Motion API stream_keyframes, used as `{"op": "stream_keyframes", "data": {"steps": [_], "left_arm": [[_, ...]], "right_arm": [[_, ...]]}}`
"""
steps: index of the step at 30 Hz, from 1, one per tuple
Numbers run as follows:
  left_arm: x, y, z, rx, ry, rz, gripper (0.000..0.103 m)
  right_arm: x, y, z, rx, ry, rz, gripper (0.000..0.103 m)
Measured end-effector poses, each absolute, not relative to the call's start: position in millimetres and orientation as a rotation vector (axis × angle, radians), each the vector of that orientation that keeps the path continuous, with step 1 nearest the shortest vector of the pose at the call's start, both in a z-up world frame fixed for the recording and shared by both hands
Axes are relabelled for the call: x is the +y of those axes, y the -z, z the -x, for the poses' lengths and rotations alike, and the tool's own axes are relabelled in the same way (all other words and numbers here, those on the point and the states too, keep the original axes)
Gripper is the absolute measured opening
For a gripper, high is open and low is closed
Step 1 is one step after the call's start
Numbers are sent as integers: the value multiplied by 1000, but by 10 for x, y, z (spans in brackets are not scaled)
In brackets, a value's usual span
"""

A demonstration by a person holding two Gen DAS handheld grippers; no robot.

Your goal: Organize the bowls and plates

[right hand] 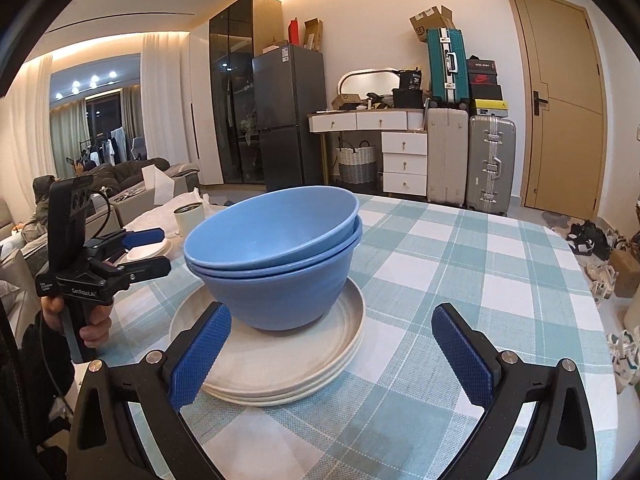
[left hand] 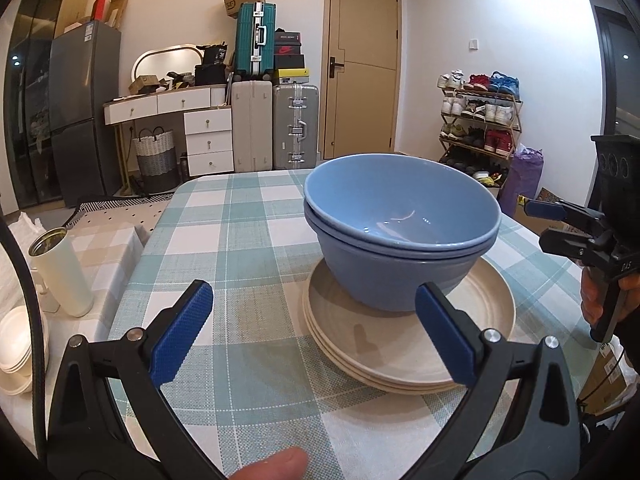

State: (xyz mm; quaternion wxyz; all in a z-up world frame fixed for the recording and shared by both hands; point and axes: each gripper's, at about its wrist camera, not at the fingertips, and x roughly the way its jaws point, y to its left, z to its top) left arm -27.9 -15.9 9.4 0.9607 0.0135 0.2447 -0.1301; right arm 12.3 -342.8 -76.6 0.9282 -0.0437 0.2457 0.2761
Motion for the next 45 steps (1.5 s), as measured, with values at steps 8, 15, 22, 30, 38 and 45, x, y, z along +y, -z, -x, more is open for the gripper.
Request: {"op": "stream_keyframes", "data": {"steps": [8, 15, 22, 30, 38, 45], "left_arm": [[-175, -79, 278, 454, 286, -28, 101], [-202, -75, 281, 422, 310, -32, 101], [-207, -60, 255, 415, 305, -36, 101], [-202, -48, 251, 414, 306, -39, 101], [-217, -49, 272, 416, 304, -41, 101], [-219, -45, 270, 417, 303, -42, 101]], "right_arm": [[-3360, 826, -63, 489, -603, 107, 102], [-3300, 885, -27, 485, -618, 120, 102], [-3234, 941, 21, 480, -631, 142, 102], [-3224, 946, 73, 455, -647, 152, 102], [-3329, 918, 71, 433, -641, 100, 102], [-3343, 908, 70, 429, -641, 104, 102]]}}
